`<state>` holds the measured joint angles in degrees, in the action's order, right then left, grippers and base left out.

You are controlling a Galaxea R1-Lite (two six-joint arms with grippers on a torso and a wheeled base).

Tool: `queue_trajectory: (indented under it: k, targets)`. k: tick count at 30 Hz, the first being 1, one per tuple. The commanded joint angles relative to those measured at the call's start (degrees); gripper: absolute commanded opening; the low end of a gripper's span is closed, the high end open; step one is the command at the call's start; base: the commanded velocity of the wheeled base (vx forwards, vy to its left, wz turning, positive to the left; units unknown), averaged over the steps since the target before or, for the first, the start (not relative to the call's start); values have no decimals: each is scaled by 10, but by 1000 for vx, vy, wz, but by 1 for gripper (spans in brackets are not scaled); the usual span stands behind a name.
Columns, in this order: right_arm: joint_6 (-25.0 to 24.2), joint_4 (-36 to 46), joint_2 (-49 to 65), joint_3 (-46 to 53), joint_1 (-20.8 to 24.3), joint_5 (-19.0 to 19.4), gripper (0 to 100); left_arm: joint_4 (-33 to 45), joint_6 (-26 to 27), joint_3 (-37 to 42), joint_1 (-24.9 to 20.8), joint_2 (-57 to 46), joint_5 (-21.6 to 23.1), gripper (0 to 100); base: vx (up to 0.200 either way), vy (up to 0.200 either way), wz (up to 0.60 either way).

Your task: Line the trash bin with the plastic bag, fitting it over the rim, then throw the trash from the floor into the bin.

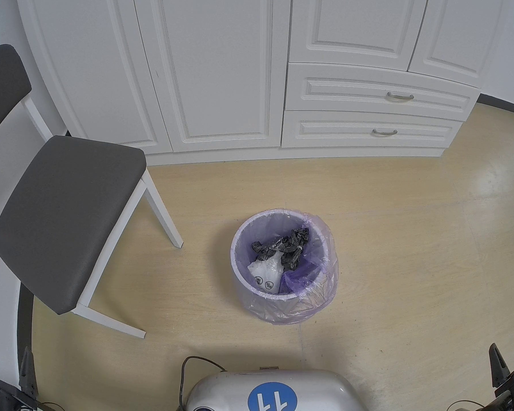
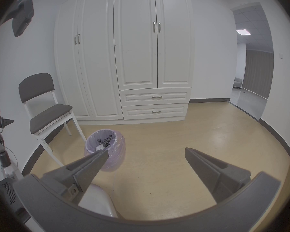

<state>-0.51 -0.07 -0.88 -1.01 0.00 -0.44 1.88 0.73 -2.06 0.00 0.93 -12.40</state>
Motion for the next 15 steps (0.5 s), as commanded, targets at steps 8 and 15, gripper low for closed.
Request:
queue_trajectory:
  k: [8, 15]
  targets:
    - [-1, 0, 9, 10, 0, -1, 100, -6, -24, 5, 0, -8, 54, 100, 0, 0, 0]
    - [-1, 0, 9, 10, 0, -1, 100, -6, -24, 5, -7, 14, 63, 100, 0, 0, 0]
